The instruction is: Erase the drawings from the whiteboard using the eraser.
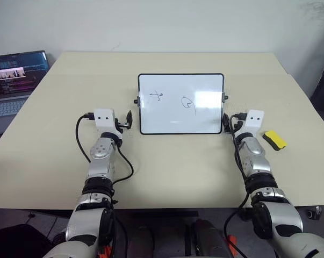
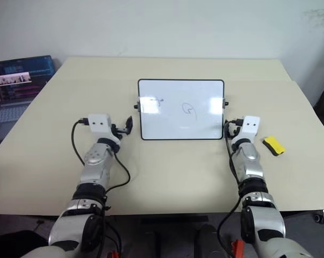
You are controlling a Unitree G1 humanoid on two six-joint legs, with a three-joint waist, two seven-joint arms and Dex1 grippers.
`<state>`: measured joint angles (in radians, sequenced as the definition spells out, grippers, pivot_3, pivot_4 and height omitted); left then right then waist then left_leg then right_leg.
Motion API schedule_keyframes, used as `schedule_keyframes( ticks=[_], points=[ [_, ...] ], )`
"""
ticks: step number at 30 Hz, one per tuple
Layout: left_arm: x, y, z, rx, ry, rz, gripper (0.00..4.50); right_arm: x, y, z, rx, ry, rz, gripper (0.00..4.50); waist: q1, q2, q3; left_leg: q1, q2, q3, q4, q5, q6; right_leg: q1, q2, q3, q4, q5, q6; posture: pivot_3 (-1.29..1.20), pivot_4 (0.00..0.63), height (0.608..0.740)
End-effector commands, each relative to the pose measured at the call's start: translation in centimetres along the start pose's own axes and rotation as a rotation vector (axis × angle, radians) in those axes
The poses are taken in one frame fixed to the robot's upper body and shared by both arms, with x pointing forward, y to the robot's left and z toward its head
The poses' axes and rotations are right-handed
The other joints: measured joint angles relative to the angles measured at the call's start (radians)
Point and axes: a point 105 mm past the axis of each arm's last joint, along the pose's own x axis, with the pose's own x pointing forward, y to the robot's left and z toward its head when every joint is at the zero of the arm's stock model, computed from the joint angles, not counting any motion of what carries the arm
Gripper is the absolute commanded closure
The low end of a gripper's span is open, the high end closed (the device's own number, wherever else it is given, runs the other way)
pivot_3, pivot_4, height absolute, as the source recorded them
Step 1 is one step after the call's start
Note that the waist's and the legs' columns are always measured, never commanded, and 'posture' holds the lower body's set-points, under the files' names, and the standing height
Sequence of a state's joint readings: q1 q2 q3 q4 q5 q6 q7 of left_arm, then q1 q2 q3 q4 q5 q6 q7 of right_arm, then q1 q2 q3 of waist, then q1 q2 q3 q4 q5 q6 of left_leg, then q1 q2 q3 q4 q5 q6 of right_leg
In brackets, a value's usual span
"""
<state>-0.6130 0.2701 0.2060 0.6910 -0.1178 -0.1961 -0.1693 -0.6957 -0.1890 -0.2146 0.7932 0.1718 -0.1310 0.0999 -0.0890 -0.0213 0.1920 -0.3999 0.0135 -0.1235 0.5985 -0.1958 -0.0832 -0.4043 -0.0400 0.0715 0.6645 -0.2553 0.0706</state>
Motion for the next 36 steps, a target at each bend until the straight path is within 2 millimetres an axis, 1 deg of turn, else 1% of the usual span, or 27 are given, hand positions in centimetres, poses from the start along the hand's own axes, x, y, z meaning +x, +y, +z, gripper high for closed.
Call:
schedule_keyframes(
  ticks=[1, 4, 9, 13, 15, 19, 20, 22, 24, 27, 33, 36],
  points=[
    [0.2, 0.8, 1.7, 0.014, -0.046, -0.006, 0.00, 0.5, 0.3, 2.3, -0.047, -0.091, -0.020, 0.02, 0.001, 0.000, 0.000, 0.000, 0.000, 0.000, 0.000, 0.000, 0.000, 0.000, 0.000, 0.000, 0.000, 0.000, 0.000, 0.00, 0.150, 0.740],
    [0.4, 0.8, 1.6, 0.019, -0.038, -0.004, 0.00, 0.4, 0.3, 2.1, -0.052, -0.086, -0.021, 0.02, 0.002, 0.000, 0.000, 0.000, 0.000, 0.000, 0.000, 0.000, 0.000, 0.000, 0.000, 0.000, 0.000, 0.000, 0.000, 0.00, 0.150, 0.740],
    [1.0, 0.2, 2.0, 0.012, -0.041, -0.034, 0.00, 0.3, -0.1, 2.2, -0.060, -0.089, -0.022, 0.02, 0.002, 0.000, 0.000, 0.000, 0.000, 0.000, 0.000, 0.000, 0.000, 0.000, 0.000, 0.000, 0.000, 0.000, 0.000, 0.00, 0.150, 0.740],
    [1.0, -0.3, 1.7, 0.001, -0.027, -0.053, 0.00, 0.0, -0.5, 2.5, -0.060, -0.096, -0.005, 0.02, 0.002, 0.000, 0.000, 0.000, 0.000, 0.000, 0.000, 0.000, 0.000, 0.000, 0.000, 0.000, 0.000, 0.000, 0.000, 0.00, 0.150, 0.740],
    [1.0, -0.5, 1.1, -0.004, -0.013, -0.055, 0.00, -0.3, -0.7, 2.3, -0.062, -0.091, 0.004, 0.02, 0.002, 0.000, 0.000, 0.000, 0.000, 0.000, 0.000, 0.000, 0.000, 0.000, 0.000, 0.000, 0.000, 0.000, 0.000, 0.00, 0.150, 0.740],
    [0.7, -1.1, 1.4, -0.014, -0.024, -0.103, 0.00, -1.0, -0.8, 2.6, -0.065, -0.094, 0.014, 0.02, 0.003, 0.000, 0.000, 0.000, 0.000, 0.000, 0.000, 0.000, 0.000, 0.000, 0.000, 0.000, 0.000, 0.000, 0.000, 0.00, 0.150, 0.740],
    [0.8, -1.1, 1.1, -0.013, -0.010, -0.108, 0.00, -1.1, -1.0, 2.6, -0.072, -0.092, 0.016, 0.02, 0.003, 0.000, 0.000, 0.000, 0.000, 0.000, 0.000, 0.000, 0.000, 0.000, 0.000, 0.000, 0.000, 0.000, 0.000, 0.00, 0.150, 0.740],
    [0.8, -1.0, 0.5, -0.009, 0.017, -0.107, 0.00, -1.3, -1.8, 2.1, -0.075, -0.076, -0.013, 0.02, 0.003, 0.000, 0.000, 0.000, 0.000, 0.000, 0.000, 0.000, 0.000, 0.000, 0.000, 0.000, 0.000, 0.000, 0.000, 0.00, 0.150, 0.740],
    [0.8, -1.2, 0.5, -0.011, 0.020, -0.115, 0.00, -1.4, -2.3, 2.1, -0.071, -0.071, -0.029, 0.02, 0.003, 0.000, 0.000, 0.000, 0.000, 0.000, 0.000, 0.000, 0.000, 0.000, 0.000, 0.000, 0.000, 0.000, 0.000, 0.00, 0.150, 0.740],
    [1.0, -1.6, 1.3, -0.007, -0.009, -0.135, 0.00, -1.7, -2.7, 2.5, -0.068, -0.090, -0.036, 0.02, 0.003, 0.000, 0.000, 0.000, 0.000, 0.000, 0.000, 0.000, 0.000, 0.000, 0.000, 0.000, 0.000, 0.000, 0.000, 0.00, 0.150, 0.740],
    [1.2, 0.2, 1.9, 0.030, -0.029, -0.065, 0.00, -2.1, -3.4, 3.5, -0.072, -0.111, -0.033, 0.02, 0.003, 0.000, 0.000, 0.000, 0.000, 0.000, 0.000, 0.000, 0.000, 0.000, 0.000, 0.000, 0.000, 0.000, 0.000, 0.00, 0.150, 0.740],
    [1.0, 1.0, 2.6, 0.021, -0.039, -0.104, 0.00, -2.2, -3.3, 4.5, -0.063, -0.126, 0.005, 0.02, 0.002, 0.000, 0.000, 0.000, 0.000, 0.000, 0.000, 0.000, 0.000, 0.000, 0.000, 0.000, 0.000, 0.000, 0.000, 0.00, 0.150, 0.740]
  ],
)
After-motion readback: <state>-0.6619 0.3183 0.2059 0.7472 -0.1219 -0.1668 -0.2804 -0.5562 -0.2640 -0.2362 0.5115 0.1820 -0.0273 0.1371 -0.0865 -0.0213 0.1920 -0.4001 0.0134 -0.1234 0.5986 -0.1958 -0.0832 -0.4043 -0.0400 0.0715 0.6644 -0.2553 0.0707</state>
